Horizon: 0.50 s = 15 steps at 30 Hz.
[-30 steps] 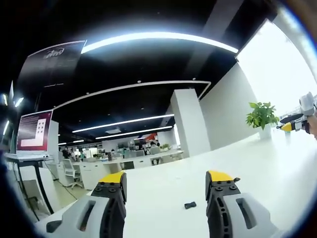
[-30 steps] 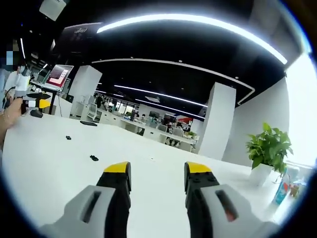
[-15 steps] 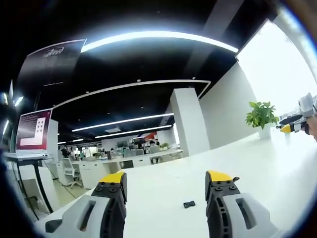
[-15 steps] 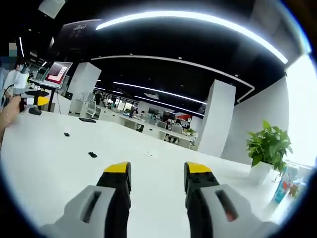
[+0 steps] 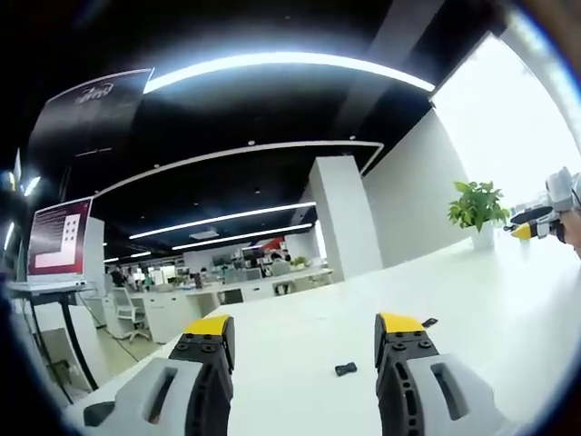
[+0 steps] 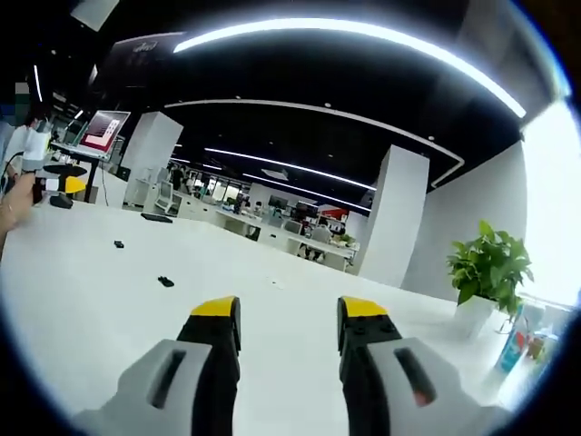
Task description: Snap the two parts of the plastic buckle together until the buckle closes and remains connected.
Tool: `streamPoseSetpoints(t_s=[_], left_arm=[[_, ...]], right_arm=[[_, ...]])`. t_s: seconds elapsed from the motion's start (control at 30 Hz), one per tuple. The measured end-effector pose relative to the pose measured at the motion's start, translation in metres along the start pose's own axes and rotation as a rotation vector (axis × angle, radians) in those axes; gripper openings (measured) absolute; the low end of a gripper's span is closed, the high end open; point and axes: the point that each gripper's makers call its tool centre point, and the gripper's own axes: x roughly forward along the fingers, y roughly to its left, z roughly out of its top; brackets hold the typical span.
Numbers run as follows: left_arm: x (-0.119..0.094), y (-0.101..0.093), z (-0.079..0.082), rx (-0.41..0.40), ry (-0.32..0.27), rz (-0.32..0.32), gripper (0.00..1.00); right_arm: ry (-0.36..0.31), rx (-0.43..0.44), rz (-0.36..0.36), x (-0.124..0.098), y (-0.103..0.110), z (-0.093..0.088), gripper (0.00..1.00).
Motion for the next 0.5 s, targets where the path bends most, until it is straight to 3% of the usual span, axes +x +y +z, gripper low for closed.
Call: streamPoseSetpoints(t_s=[0.4,0.5], left_arm=[[-0.005,0.009,0.011,-0.037,-0.013,0.006,0.62],[-0.005,0.005,0.014,-0.052,0.000,-0.031,0.62]], right_arm=[[0.002,-0.029,-0.006,-0.002,0.000,0.002,0.43],[-0.002,-0.036,-0.004,-0.002,0.000,0.003,0.43]])
